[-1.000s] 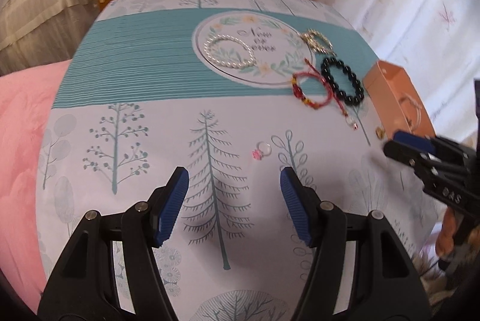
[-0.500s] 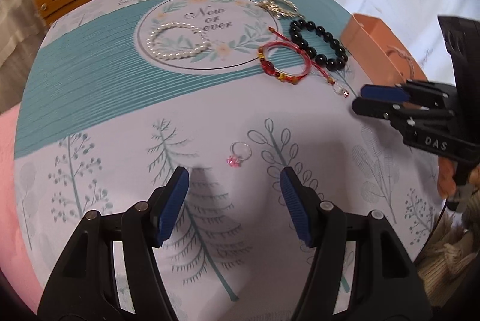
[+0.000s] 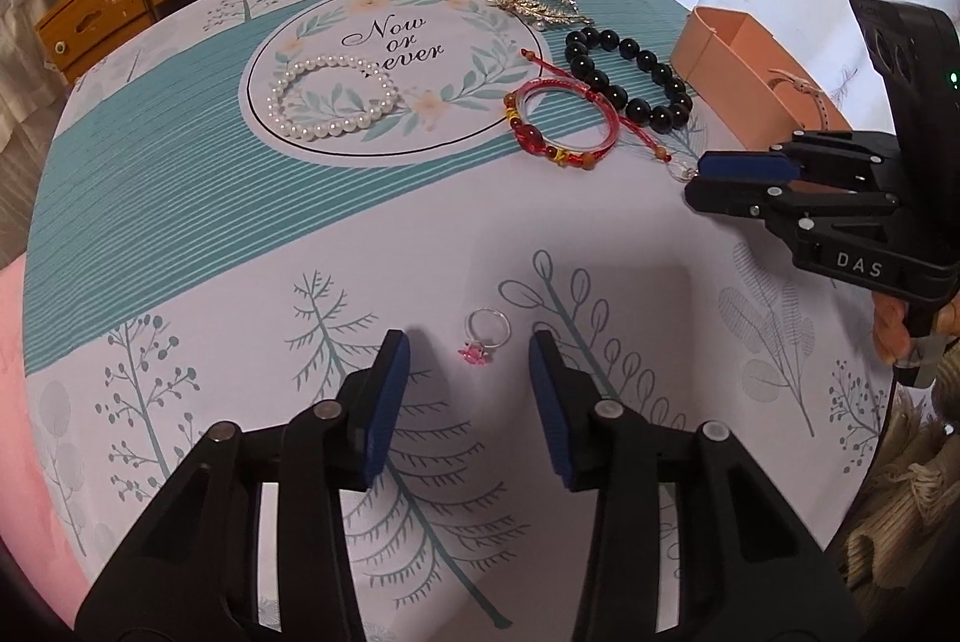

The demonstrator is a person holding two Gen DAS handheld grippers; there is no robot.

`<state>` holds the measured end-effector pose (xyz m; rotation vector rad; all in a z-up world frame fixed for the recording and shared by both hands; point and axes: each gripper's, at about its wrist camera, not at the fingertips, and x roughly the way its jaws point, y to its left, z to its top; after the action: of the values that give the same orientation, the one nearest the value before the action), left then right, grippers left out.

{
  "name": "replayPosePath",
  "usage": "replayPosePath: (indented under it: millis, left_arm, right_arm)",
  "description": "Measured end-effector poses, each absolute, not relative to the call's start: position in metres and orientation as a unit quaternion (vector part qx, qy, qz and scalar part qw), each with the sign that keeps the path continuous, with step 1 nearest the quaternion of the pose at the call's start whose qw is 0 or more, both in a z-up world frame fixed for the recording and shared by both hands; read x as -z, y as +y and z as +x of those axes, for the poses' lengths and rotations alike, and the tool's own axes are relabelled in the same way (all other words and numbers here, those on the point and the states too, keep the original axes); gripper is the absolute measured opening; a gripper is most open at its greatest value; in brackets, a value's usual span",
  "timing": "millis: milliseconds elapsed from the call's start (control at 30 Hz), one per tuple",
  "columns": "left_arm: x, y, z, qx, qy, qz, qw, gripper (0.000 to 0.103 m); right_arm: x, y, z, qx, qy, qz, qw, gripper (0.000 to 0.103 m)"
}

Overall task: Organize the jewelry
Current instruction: 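Grasp the pink ring with the left gripper while the right gripper grasps the red-bead charm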

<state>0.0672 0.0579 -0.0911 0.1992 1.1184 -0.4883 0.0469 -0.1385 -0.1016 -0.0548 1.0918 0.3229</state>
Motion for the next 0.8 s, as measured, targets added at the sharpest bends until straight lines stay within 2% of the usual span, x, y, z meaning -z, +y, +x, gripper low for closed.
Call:
replayPosePath:
  millis: [200, 400, 533, 700, 800]
  left_arm:
    - [0.0912, 0.0568, 0.0668, 0.237, 0.519, 0.111, 0.814, 0.032]
    - [0.0911, 0.0559, 0.0664, 0.237, 0.514, 0.126, 0.814, 0.025]
    - [0.0910, 0.0590, 0.0676, 0.238, 0.515, 0.118, 0.815, 0.015]
    - [0.0907, 0.0596, 0.0670, 0.235, 0.515, 0.120, 0.815, 0.014]
    - [0.0908, 0.0570, 0.0661, 0.237, 0.516, 0.123, 0.814, 0.008]
  right_arm:
    - [0.1018, -0.1394, 0.0450, -0.153, 0.512, -0.035, 0.844, 0.015]
    - [0.1016, -0.1395, 0.0437, -0.153, 0.509, -0.038, 0.846, 0.013]
    - [0.1009, -0.1402, 0.0437, -0.149, 0.509, -0.039, 0.847, 0.009]
    - [0.1010, -0.1414, 0.0439, -0.149, 0.508, -0.037, 0.847, 0.008]
    - [0.1008, -0.1417, 0.0437, -0.146, 0.507, -0.035, 0.849, 0.008]
